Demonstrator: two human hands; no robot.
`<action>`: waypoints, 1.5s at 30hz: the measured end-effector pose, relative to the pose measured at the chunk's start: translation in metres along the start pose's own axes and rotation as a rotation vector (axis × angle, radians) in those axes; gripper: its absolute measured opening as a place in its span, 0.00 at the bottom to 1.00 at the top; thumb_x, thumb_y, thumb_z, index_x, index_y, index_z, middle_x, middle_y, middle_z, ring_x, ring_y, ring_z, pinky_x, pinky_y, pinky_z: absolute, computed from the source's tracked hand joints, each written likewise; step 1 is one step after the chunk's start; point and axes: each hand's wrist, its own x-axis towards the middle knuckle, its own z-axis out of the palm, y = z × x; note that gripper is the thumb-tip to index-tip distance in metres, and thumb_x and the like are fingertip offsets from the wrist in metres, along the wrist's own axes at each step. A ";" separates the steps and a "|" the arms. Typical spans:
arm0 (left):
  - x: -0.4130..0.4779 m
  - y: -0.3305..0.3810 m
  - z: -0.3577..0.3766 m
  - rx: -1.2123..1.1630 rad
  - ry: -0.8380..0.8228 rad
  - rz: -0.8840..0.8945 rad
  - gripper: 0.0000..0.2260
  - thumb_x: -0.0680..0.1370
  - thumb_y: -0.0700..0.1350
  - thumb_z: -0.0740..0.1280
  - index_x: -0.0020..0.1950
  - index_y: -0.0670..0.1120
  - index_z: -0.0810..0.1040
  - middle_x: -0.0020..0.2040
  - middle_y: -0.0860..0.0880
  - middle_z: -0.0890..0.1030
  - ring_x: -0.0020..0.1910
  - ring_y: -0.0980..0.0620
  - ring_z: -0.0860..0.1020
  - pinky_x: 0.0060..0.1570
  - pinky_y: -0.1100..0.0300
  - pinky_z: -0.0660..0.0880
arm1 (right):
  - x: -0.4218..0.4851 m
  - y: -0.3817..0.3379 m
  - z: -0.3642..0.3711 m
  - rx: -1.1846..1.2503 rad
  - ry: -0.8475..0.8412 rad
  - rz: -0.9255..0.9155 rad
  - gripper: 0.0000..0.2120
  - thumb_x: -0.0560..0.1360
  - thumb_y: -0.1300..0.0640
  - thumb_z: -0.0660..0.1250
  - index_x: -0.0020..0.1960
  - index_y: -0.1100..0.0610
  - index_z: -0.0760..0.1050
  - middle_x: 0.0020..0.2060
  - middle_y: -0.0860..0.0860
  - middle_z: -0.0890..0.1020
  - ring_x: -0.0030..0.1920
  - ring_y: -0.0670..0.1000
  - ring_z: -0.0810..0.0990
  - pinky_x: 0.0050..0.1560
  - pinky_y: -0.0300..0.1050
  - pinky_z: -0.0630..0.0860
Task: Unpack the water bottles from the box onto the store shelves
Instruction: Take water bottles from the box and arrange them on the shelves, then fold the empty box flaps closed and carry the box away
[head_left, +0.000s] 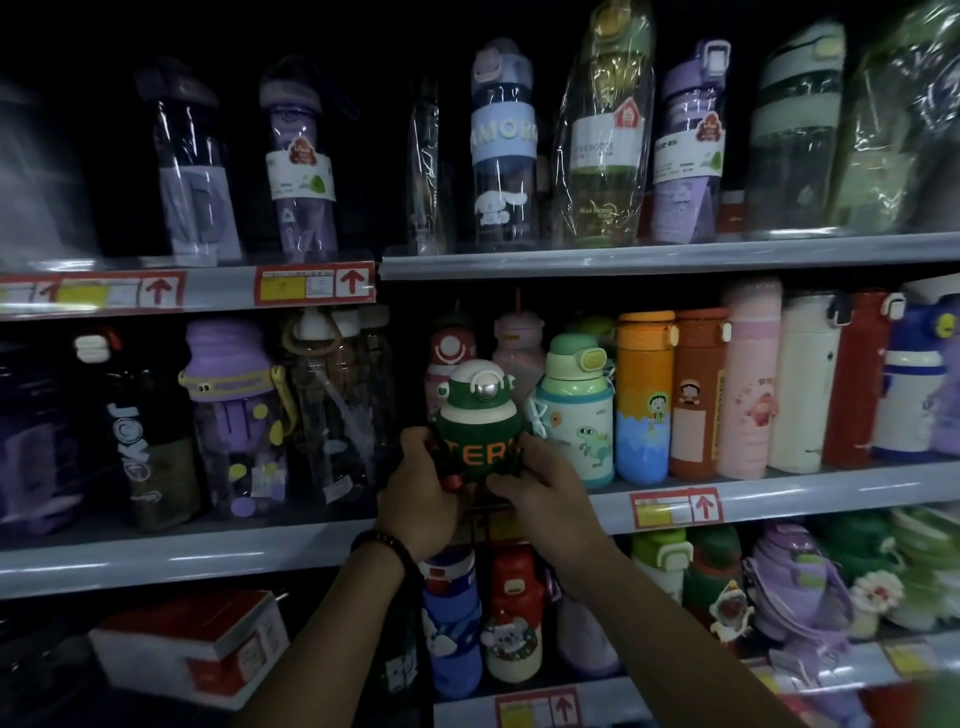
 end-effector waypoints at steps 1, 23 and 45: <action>0.000 0.000 -0.001 0.002 -0.003 0.000 0.28 0.75 0.50 0.77 0.64 0.55 0.61 0.58 0.55 0.80 0.55 0.51 0.81 0.57 0.47 0.80 | -0.001 -0.002 -0.001 -0.007 -0.001 0.006 0.27 0.67 0.51 0.71 0.66 0.48 0.80 0.58 0.47 0.87 0.61 0.51 0.84 0.67 0.62 0.78; -0.048 0.036 -0.037 -0.068 0.155 0.070 0.12 0.82 0.37 0.67 0.61 0.50 0.74 0.53 0.53 0.78 0.50 0.58 0.77 0.42 0.67 0.72 | -0.048 -0.054 -0.037 -0.009 0.140 0.051 0.13 0.77 0.64 0.74 0.61 0.60 0.79 0.38 0.51 0.81 0.34 0.42 0.78 0.32 0.32 0.73; -0.085 0.152 0.072 -0.473 -0.115 0.284 0.06 0.82 0.45 0.69 0.58 0.51 0.77 0.54 0.53 0.82 0.46 0.60 0.83 0.47 0.57 0.81 | -0.126 -0.098 -0.136 -0.260 0.251 -0.192 0.21 0.72 0.43 0.79 0.61 0.47 0.79 0.49 0.49 0.86 0.50 0.47 0.86 0.52 0.48 0.84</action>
